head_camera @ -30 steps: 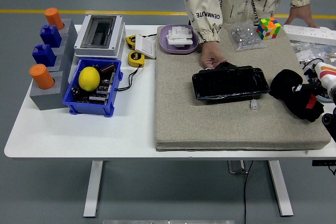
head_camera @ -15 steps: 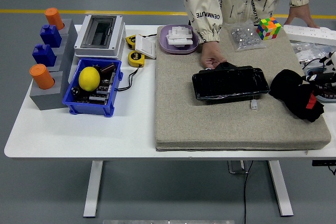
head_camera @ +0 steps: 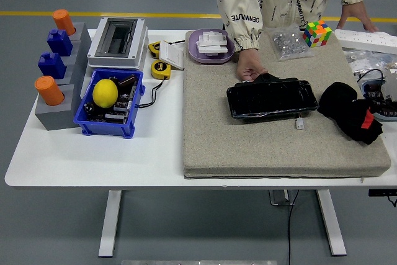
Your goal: Pick the rag up,wipe the panel,place it on the desk
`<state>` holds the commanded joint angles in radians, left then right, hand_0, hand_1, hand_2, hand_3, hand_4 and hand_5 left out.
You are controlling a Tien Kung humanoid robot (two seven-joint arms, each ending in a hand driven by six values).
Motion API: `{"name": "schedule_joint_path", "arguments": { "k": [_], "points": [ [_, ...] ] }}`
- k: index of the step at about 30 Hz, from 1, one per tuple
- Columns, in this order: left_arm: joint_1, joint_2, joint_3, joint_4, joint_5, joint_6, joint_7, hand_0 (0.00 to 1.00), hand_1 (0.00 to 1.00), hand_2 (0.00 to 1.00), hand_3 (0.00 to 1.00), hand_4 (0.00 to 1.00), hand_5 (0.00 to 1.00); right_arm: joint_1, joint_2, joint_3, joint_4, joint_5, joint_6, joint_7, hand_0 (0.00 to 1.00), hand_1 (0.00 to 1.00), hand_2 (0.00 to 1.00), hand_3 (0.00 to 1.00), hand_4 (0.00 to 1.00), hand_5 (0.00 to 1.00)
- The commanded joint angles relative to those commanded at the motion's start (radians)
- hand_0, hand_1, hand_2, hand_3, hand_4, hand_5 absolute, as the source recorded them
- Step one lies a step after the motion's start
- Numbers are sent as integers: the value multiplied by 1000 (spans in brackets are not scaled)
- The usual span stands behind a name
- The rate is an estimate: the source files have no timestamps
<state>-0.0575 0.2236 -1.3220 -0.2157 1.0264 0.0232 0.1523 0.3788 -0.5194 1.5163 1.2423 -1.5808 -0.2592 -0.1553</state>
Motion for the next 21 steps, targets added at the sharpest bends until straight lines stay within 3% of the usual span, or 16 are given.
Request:
{"name": "schedule_joint_path", "arguments": {
  "k": [6,13,21],
  "points": [
    [1,-1,4,0,-1,0,0,604,636,635,560,632,442,-29,15,86,-16,247,41,49,630,640,716,696,998,573],
    [2,-2,5,1,-1,0,0,604,636,635,560,632,442,-54,29,112,-46,546,123,80,635,641,713,708,998,591],
    [-2,-2,0,1,3,0,0,604,636,635,560,633,442,-67,34,157,-46,884,175,105,637,646,722,716,998,617]
  ]
}}
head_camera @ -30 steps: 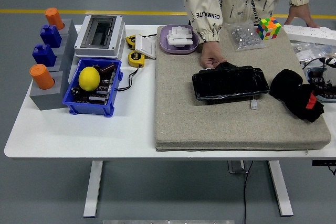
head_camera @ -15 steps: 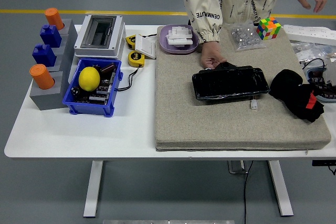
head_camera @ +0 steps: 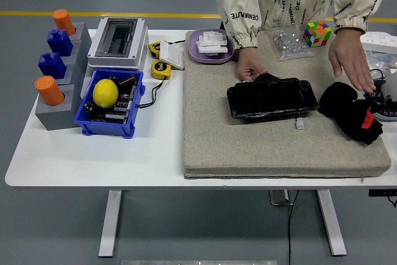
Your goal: Pick the rag up,wipe the panel,place it on the desk
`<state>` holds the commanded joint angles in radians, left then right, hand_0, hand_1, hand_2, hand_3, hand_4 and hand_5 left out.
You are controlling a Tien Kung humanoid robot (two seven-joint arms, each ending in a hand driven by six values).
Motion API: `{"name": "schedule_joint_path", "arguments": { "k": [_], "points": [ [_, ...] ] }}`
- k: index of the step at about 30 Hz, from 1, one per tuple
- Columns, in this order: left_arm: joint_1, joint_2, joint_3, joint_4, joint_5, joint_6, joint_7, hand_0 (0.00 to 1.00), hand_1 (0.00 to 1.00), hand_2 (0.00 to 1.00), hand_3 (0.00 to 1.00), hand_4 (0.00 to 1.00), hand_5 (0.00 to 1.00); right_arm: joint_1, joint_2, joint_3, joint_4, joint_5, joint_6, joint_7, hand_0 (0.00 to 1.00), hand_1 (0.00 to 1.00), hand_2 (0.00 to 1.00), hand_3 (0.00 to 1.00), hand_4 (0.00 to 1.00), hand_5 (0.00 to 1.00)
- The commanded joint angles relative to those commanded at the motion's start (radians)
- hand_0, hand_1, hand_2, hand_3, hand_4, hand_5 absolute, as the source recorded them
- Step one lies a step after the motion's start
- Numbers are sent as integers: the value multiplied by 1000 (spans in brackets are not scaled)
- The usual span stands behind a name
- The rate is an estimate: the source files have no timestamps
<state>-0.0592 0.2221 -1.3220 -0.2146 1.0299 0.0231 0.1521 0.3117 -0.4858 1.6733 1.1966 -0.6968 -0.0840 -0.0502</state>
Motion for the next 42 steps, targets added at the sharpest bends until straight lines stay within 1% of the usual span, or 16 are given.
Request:
{"name": "schedule_joint_path", "arguments": {
  "k": [5,8,21,22,28,42],
  "points": [
    [1,-2,-4,1,1,0,0,604,636,635,559,632,441,-4,1,23,-2,208,5,10,640,645,725,715,998,618],
    [-1,-3,-6,0,2,0,0,604,636,635,559,632,441,-7,0,30,-5,259,5,10,640,645,725,715,998,618],
    [-3,-4,-10,0,4,-1,0,604,636,635,560,633,442,-9,-2,34,-9,266,8,4,640,641,724,706,998,625],
    [-4,-4,-11,0,5,-1,0,604,636,635,560,633,441,-8,-2,33,-9,266,8,4,641,642,725,707,998,644],
    [-5,-4,-14,-1,7,-1,0,604,636,635,560,633,441,-8,-3,35,-10,271,7,3,642,642,721,706,998,650],
    [-6,-5,-16,-1,9,-1,0,603,636,635,560,633,442,-9,-2,32,-19,281,0,-2,644,640,716,689,998,652]
  ]
}}
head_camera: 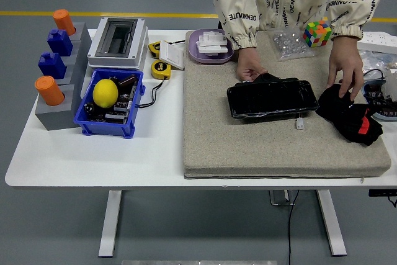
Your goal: Pick the rag up,wipe the panel,place it on the desk
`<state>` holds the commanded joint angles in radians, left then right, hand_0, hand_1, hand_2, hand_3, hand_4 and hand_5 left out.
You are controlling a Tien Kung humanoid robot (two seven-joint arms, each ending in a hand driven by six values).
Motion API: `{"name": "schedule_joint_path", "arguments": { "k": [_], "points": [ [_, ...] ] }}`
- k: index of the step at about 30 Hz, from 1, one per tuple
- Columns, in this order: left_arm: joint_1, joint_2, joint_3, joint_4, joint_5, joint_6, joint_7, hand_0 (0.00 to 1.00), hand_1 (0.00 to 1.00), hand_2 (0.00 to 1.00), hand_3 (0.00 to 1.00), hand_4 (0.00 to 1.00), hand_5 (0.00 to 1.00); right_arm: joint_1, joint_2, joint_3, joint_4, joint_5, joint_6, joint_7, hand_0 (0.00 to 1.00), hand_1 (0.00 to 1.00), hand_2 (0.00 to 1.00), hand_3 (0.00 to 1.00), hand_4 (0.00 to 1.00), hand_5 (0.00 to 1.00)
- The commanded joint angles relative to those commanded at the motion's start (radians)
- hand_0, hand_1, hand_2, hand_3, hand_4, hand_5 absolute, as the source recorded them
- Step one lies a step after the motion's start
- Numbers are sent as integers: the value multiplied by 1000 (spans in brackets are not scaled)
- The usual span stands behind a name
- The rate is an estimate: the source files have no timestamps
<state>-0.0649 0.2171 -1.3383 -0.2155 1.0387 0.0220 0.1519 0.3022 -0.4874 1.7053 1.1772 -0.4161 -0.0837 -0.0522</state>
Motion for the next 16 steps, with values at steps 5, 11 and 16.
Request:
{"name": "schedule_joint_path", "arguments": {
  "k": [5,11,16],
  "points": [
    [0,0,1,1,0,0,0,603,636,635,560,633,442,1,0,-1,-1,1,-1,1,644,639,713,685,998,652],
    [1,3,2,0,-1,0,0,602,636,636,560,633,442,-1,1,-3,-2,3,-1,1,644,637,712,677,998,651],
    [5,3,5,1,-3,0,0,602,636,636,560,633,442,-2,2,-7,-1,4,-1,1,644,637,712,677,998,651]
  ]
}}
